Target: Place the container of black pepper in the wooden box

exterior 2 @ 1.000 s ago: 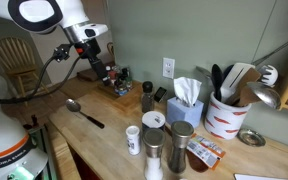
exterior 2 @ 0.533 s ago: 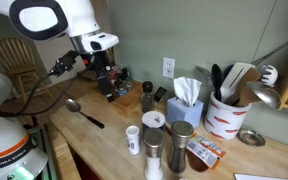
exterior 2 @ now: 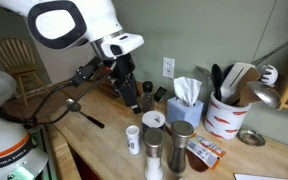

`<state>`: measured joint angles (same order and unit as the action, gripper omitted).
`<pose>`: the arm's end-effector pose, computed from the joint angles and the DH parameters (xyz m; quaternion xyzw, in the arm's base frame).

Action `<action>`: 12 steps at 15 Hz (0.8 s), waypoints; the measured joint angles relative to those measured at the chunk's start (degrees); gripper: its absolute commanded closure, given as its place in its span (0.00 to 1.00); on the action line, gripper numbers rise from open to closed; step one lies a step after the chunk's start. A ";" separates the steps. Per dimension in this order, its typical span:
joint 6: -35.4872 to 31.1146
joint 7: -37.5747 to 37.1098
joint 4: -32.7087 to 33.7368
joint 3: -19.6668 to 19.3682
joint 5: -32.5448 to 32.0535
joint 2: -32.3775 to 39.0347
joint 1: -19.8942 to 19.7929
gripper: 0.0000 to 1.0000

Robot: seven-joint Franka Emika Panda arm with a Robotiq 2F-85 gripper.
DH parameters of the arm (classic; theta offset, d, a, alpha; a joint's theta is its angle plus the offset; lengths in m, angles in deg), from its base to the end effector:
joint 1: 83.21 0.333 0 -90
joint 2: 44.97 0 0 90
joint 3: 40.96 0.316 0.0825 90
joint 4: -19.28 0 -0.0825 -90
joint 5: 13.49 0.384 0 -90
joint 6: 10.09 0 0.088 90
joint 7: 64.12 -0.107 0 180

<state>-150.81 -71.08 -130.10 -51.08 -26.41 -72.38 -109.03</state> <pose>0.3362 -0.2445 0.4421 0.9431 -0.2871 0.1462 0.0821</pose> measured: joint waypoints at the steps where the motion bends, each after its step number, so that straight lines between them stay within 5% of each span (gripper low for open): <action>1: -1.00 -1.02 1.42 -0.06 -0.55 2.01 -0.88 0.00; 12: -6.22 -7.57 13.67 -3.33 -3.74 20.06 -2.33 0.00</action>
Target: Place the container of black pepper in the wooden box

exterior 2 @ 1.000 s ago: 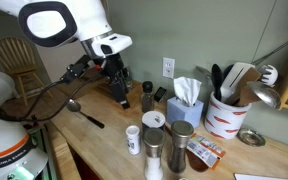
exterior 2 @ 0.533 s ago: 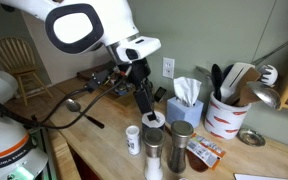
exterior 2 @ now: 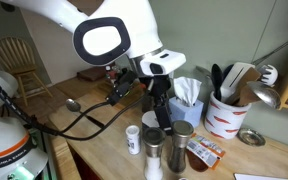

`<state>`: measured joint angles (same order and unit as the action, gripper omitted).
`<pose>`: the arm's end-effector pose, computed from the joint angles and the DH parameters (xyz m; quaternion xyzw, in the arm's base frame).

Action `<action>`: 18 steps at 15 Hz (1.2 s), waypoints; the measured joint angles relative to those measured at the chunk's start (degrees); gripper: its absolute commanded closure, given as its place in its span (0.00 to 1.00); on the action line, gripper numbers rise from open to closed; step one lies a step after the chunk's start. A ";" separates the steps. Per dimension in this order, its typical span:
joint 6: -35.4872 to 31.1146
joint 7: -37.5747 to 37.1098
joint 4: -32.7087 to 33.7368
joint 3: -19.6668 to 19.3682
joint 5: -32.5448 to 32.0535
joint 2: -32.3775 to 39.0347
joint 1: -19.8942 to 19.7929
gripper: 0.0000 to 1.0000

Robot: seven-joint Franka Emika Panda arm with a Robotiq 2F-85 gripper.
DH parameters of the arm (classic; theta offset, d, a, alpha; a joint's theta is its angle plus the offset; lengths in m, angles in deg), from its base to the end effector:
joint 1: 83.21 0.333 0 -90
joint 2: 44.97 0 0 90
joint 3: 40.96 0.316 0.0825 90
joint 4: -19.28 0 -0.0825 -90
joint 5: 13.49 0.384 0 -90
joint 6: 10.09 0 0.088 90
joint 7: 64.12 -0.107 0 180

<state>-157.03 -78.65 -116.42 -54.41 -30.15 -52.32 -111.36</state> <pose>0.3843 -0.3370 0.4078 0.9127 -0.3668 0.1360 0.1178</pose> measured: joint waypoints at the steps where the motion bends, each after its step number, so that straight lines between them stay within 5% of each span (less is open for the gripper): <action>1: -0.87 0.00 0.53 -0.61 0.01 1.14 0.21 0.00; 9: -8.50 3.64 2.13 -4.42 6.89 7.75 2.13 0.00; 10: -9.08 4.68 2.22 -4.54 8.32 8.23 2.35 0.16; 14: -10.30 7.76 2.34 -4.82 11.88 9.31 3.12 0.51; 16: -10.29 8.38 2.49 -5.15 11.95 9.36 3.28 0.64; 18: -10.20 8.91 2.59 -5.43 11.95 9.52 3.32 0.66</action>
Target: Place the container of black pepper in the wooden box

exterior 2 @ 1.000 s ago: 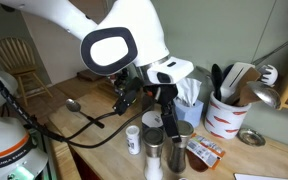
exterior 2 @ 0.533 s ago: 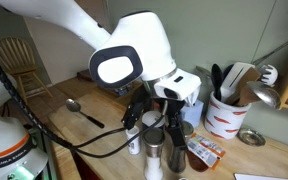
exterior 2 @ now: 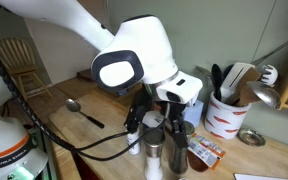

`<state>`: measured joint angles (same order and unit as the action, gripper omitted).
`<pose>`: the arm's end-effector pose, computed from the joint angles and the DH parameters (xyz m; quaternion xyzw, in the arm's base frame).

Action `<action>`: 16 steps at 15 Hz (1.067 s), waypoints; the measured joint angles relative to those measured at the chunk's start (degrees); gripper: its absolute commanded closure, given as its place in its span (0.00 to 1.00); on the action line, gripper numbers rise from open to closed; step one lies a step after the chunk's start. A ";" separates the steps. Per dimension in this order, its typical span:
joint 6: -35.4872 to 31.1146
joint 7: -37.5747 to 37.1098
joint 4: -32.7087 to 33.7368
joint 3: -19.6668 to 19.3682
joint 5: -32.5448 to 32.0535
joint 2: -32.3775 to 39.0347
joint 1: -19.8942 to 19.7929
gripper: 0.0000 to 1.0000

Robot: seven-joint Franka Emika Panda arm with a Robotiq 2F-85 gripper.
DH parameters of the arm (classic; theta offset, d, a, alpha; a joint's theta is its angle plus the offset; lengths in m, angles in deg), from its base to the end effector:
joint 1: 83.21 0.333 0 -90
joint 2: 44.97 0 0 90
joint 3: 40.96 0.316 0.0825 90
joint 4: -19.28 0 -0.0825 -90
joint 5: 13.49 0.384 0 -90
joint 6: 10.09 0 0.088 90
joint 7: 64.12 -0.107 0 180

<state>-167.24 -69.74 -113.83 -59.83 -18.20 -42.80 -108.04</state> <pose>0.3963 -0.3735 0.3653 0.9060 -0.3770 0.1705 0.0894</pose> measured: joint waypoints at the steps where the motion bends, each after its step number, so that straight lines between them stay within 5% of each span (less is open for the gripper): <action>1: 0.01 0.18 0.06 -0.12 0.00 0.06 0.01 0.66; 8: 3.14 1.50 0.95 -1.43 -0.34 -0.72 0.06 0.66; 16: 9.30 2.79 1.54 -1.50 -1.20 -9.80 0.44 0.66</action>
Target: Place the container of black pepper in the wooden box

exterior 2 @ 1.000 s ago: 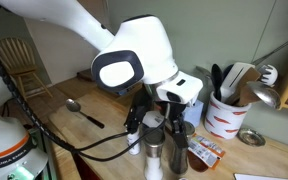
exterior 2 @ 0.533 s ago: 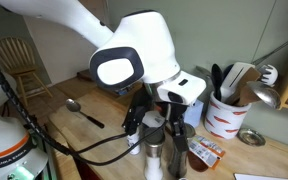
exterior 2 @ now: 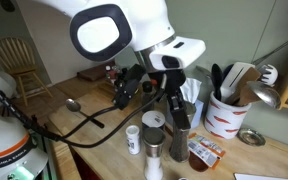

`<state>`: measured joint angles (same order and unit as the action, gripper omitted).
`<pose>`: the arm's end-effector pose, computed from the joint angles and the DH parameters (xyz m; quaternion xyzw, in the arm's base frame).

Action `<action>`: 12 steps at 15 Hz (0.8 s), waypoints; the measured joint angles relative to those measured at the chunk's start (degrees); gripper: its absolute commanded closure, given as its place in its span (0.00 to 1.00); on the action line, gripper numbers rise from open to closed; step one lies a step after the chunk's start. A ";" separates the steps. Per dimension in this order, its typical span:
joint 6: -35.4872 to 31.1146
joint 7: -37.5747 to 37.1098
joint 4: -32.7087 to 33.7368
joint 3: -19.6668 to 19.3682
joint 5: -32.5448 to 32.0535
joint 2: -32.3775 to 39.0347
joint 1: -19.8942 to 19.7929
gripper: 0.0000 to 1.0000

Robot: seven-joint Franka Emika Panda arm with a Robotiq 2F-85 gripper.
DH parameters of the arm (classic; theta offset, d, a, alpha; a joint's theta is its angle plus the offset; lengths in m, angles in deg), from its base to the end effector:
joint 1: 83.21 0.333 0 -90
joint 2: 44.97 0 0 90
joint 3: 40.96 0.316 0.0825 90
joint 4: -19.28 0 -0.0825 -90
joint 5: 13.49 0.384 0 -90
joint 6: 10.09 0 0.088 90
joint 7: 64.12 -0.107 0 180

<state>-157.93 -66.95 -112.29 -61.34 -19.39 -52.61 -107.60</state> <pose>0.3744 -0.3739 0.4446 0.9088 -0.3639 0.1856 0.0848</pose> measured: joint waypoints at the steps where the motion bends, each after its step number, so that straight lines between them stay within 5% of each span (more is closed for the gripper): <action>1: 1.02 -0.01 -0.02 0.27 -0.79 -1.56 0.01 0.66; 12: 3.35 4.21 -6.73 8.05 -7.65 -26.28 2.61 0.66</action>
<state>-154.59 -62.74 -119.02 -53.29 -27.04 -78.89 -104.99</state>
